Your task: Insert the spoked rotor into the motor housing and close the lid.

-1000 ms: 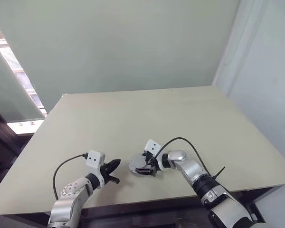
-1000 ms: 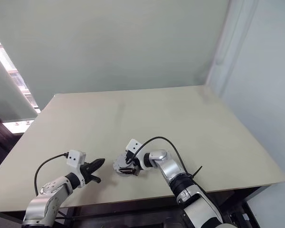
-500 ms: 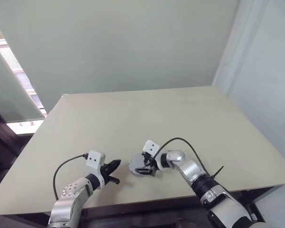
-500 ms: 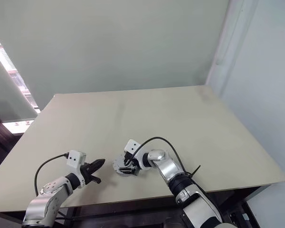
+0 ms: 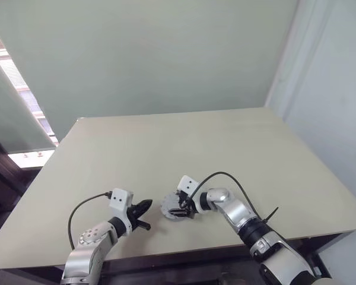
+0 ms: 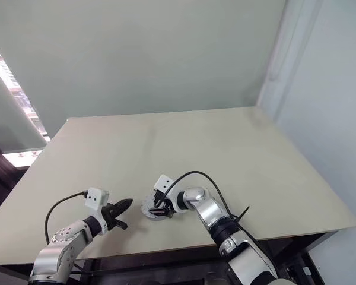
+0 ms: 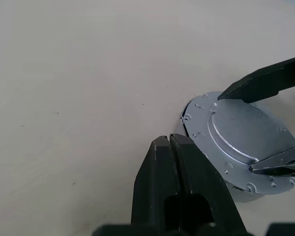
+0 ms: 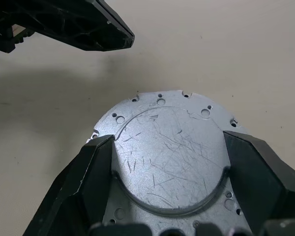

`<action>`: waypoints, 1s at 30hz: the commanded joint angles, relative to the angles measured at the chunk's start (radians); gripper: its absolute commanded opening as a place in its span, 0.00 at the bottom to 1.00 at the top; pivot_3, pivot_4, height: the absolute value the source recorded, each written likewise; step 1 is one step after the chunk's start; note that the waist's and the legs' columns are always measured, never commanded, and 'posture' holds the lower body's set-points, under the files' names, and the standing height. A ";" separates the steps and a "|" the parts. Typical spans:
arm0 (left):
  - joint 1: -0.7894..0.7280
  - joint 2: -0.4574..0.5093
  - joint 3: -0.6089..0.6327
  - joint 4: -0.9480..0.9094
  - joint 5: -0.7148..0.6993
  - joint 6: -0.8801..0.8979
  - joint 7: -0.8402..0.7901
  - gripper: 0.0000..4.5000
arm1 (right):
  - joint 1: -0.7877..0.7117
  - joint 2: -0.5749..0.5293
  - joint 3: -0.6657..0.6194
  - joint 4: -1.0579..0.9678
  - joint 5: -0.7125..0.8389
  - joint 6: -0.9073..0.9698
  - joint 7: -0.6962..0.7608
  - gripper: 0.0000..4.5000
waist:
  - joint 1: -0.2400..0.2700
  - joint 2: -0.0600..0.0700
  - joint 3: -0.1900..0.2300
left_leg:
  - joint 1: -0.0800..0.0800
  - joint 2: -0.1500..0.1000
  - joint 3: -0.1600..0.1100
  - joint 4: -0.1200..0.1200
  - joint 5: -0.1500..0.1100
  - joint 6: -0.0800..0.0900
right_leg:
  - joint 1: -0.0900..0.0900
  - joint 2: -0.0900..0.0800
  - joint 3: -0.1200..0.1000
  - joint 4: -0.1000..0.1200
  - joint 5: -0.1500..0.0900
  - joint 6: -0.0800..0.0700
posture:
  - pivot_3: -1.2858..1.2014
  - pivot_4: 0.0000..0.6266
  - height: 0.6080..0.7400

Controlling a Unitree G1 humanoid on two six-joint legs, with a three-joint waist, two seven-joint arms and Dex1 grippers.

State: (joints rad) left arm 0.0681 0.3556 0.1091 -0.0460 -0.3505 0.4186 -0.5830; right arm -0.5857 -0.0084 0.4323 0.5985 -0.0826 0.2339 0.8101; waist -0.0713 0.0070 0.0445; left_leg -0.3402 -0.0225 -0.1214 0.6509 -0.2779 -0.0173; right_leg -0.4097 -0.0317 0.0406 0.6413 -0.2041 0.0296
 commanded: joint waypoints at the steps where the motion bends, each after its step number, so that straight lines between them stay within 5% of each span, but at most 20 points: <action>1: -0.019 0.006 0.002 -0.025 -0.002 -0.020 -0.002 0.00 | -0.014 0.008 -0.002 -0.018 -0.004 0.031 -0.007 0.72 | 0.000 0.000 0.000 | 0.000 0.000 0.000 0.000 0.000 0.000 | 0.000 0.000 0.000 0.000 0.000 0.000 | 0.52 0.00 1.00; 30: -0.023 0.003 -0.014 -0.014 0.001 -0.023 -0.005 0.00 | -0.015 0.004 0.079 -0.022 -0.096 0.179 -0.062 0.72 | -0.003 0.000 0.000 | 0.002 0.000 0.000 0.000 0.000 0.000 | 0.001 0.000 0.000 0.000 0.000 0.000 | 0.52 0.00 1.00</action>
State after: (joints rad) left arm 0.0666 0.3555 0.0932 -0.0459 -0.3494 0.4157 -0.5845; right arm -0.6040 0.0041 0.4870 0.5556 -0.1431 0.3779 0.7577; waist -0.0748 0.0070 0.0443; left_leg -0.3386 -0.0223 -0.1214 0.6510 -0.2779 -0.0174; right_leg -0.4085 -0.0317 0.0407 0.6418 -0.2042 0.0295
